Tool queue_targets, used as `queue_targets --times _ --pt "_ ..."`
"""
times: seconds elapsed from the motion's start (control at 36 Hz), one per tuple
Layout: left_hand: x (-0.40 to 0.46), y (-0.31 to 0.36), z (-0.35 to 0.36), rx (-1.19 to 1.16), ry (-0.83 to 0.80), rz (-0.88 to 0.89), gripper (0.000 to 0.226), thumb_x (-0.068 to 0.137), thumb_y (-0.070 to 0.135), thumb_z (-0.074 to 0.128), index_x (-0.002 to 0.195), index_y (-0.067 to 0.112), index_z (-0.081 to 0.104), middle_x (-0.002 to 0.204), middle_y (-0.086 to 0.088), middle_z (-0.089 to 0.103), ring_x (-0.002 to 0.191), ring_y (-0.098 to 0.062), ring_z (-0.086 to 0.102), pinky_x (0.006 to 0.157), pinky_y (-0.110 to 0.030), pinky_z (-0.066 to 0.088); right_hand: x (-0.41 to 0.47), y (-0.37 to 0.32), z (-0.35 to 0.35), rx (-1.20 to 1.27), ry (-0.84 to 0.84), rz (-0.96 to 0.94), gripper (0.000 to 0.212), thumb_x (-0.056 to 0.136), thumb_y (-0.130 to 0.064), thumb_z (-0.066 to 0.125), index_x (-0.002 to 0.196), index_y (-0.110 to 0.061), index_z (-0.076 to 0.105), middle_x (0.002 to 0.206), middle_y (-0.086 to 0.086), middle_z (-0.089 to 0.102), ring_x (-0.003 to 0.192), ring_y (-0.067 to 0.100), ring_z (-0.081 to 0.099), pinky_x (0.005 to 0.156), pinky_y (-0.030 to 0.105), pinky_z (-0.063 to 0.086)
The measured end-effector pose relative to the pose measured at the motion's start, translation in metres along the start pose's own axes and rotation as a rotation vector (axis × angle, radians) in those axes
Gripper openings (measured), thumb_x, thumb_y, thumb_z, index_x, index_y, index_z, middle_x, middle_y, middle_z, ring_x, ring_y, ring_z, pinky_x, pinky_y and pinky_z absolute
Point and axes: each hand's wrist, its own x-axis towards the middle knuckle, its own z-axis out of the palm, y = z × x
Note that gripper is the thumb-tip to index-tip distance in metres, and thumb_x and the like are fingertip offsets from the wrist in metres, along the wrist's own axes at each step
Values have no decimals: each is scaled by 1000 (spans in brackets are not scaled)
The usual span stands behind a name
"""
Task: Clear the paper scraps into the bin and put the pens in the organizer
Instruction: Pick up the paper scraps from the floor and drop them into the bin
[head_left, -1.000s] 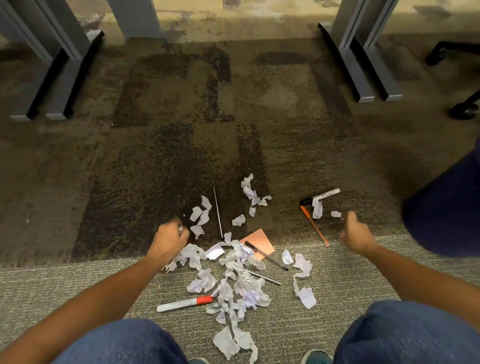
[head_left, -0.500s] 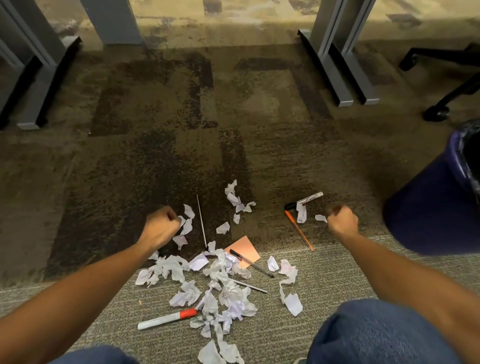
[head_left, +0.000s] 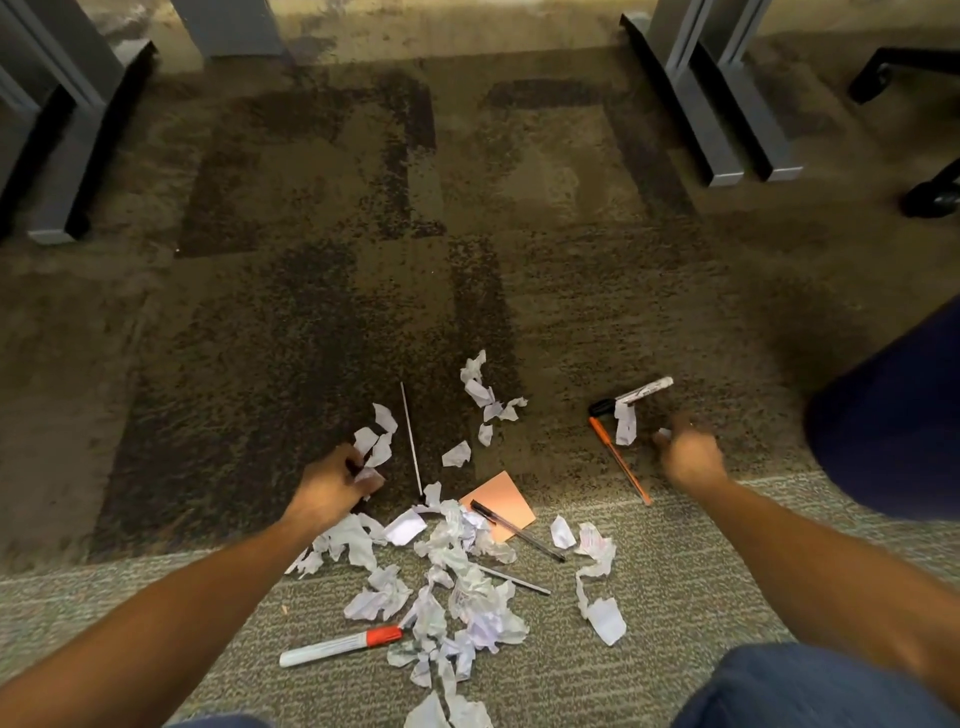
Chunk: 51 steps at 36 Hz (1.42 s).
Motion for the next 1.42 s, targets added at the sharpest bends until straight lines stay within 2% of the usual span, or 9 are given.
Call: queue_targets --times 0.33,0.5,0.58,0.67,0.75,0.92,1.08,1.22,1.42 --pt "-9 3 -3 39 80 14 14 86 20 55 74 14 55 66 -5 61 62 -16 56 54 -26 40 -17 -6 -13 142 -64 -7 24 99 -32 39 95 -10 48 111 30 60 77 32 53 69 33 38" --pt "-13 6 -17 -43 70 27 16 90 5 45 97 19 44 75 -12 62 60 -25 58 49 -32 39 -25 -20 -25 187 -117 -62 24 99 -23 36 103 -14 57 107 22 59 80 28 50 69 32 39" --pt "-13 12 -24 -83 91 79 40 89 -4 39 115 25 50 84 -10 65 56 -18 55 43 -25 37 -24 -28 -28 231 -123 -97 31 95 -8 39 100 -19 67 96 13 65 65 20 56 51 26 40" --pt "-8 15 -27 -131 107 69 45 82 -13 37 103 14 66 93 -8 66 58 -13 51 40 -13 33 -22 -35 -30 298 -117 -89 36 91 -5 38 84 -23 68 86 8 65 63 22 57 49 27 38" --pt "-1 17 -28 -140 133 16 37 83 -8 41 92 15 69 87 -7 67 54 -14 51 37 -13 31 -17 -40 -30 311 -94 -83 31 89 -10 41 88 -21 71 84 10 67 65 23 55 51 29 36" --pt "13 17 -21 -138 201 -20 14 90 32 63 89 19 70 81 2 68 78 -18 64 64 -28 41 -8 -44 -23 288 -53 -121 34 98 -25 44 79 -4 64 74 16 63 70 31 59 55 31 37" --pt "25 17 -8 -166 223 -63 35 84 28 74 110 5 65 85 -9 65 81 -26 62 70 -30 43 -3 -42 -6 281 -33 -118 33 96 -31 60 69 -14 66 60 -4 63 60 16 61 45 18 38" --pt "33 22 2 -116 195 -76 31 83 23 75 107 5 66 97 -14 68 82 -20 56 72 -28 40 3 -44 4 223 -69 -107 13 93 -25 65 98 -14 63 91 8 68 85 30 66 65 29 43" --pt "39 21 7 -99 164 -59 19 85 22 72 96 7 70 97 -14 69 81 -20 57 70 -28 38 1 -46 5 181 -120 -132 21 103 -32 47 99 -17 61 86 10 60 75 27 57 51 29 35"
